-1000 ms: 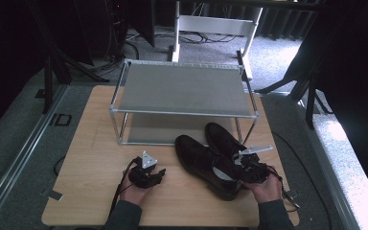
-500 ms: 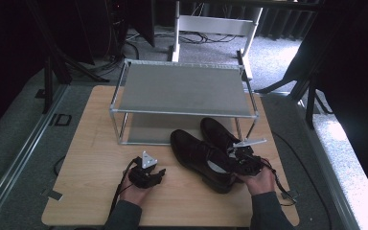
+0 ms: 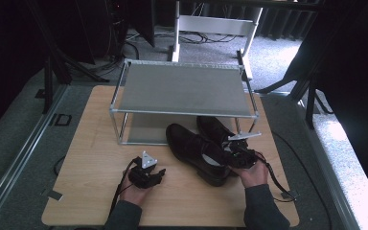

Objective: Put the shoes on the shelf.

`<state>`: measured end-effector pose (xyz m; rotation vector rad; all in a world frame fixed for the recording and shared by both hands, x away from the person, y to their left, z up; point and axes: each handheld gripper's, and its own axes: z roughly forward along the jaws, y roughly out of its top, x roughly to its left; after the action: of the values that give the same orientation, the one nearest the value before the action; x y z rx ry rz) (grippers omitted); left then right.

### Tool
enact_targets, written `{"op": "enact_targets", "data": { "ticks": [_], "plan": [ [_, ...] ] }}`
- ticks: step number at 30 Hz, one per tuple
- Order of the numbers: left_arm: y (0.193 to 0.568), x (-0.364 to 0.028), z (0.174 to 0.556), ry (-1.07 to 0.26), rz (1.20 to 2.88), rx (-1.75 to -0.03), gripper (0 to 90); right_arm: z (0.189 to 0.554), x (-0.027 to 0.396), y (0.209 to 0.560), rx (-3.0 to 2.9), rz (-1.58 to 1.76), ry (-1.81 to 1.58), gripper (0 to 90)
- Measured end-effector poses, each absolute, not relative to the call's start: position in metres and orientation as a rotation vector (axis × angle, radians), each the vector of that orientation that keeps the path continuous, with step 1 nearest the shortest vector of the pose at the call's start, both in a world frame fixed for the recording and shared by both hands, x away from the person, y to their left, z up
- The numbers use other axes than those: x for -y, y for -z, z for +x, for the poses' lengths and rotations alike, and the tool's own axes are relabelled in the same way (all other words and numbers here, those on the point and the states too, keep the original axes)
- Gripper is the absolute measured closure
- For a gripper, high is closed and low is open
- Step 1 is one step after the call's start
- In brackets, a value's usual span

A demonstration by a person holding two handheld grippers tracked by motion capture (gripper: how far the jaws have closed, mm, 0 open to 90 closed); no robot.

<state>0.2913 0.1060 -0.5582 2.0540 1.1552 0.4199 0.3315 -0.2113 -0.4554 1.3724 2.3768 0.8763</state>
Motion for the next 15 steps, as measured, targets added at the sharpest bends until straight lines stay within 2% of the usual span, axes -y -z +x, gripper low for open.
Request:
{"op": "enact_targets", "data": {
  "ticks": [15],
  "plan": [
    [0.552,-0.107,0.291,-0.437,2.036,-1.168,54.4,0.353,0.196,0.451,-2.333,1.398,-0.896,80.7]
  ]
}}
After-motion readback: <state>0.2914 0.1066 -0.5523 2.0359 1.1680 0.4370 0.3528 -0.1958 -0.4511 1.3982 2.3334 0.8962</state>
